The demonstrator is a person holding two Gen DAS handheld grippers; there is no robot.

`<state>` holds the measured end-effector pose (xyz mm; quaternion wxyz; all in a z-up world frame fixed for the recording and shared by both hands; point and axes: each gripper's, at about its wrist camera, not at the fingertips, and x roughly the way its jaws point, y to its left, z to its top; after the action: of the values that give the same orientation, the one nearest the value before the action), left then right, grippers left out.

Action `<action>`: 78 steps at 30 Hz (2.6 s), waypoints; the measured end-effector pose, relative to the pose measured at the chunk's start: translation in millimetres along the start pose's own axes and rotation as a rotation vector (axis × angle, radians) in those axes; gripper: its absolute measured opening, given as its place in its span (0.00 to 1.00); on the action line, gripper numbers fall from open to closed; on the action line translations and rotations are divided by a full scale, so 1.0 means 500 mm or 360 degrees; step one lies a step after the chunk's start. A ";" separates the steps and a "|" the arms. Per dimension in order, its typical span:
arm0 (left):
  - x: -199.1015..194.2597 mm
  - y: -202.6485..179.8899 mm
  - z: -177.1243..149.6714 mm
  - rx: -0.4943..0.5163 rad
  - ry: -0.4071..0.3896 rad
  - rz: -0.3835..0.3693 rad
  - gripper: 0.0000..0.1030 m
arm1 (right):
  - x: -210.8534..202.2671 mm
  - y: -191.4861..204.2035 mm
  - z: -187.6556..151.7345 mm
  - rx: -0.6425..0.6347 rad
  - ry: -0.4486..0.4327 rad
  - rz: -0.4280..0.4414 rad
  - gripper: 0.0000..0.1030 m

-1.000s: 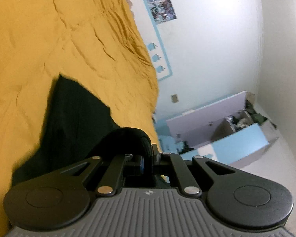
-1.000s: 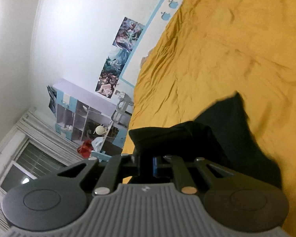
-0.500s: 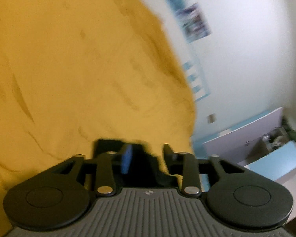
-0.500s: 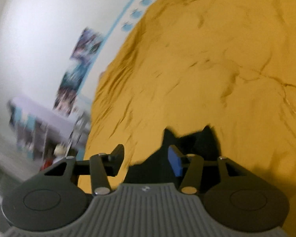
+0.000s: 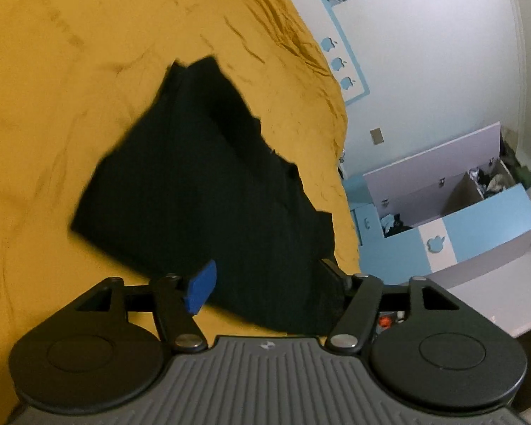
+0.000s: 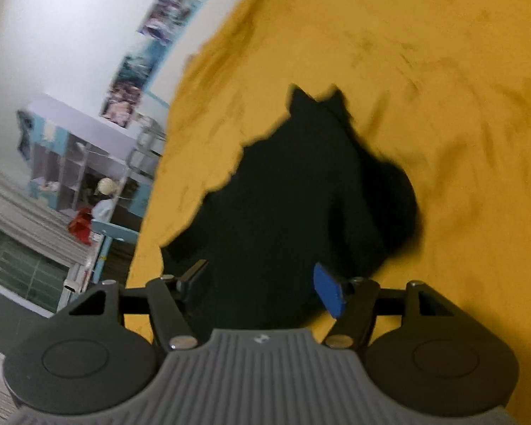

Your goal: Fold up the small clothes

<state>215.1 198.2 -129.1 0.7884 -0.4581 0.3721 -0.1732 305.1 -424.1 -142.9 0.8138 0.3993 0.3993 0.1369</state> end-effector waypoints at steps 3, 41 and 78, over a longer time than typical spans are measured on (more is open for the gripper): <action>0.018 0.037 -0.010 -0.0080 0.0023 0.0080 0.75 | -0.023 -0.033 -0.017 0.0041 -0.0148 -0.0154 0.61; 0.030 0.084 -0.011 -0.0099 -0.0001 0.0252 0.74 | -0.003 -0.038 0.061 -0.1117 0.0048 -0.0635 0.13; 0.166 0.148 0.051 -0.0445 -0.0345 0.0109 0.19 | 0.146 -0.127 0.061 0.0284 -0.0156 -0.0109 0.11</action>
<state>284.3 200.8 -219.9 0.7580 -0.5664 0.3208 -0.0426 369.2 -441.8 -219.8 0.7978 0.4626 0.3830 0.0532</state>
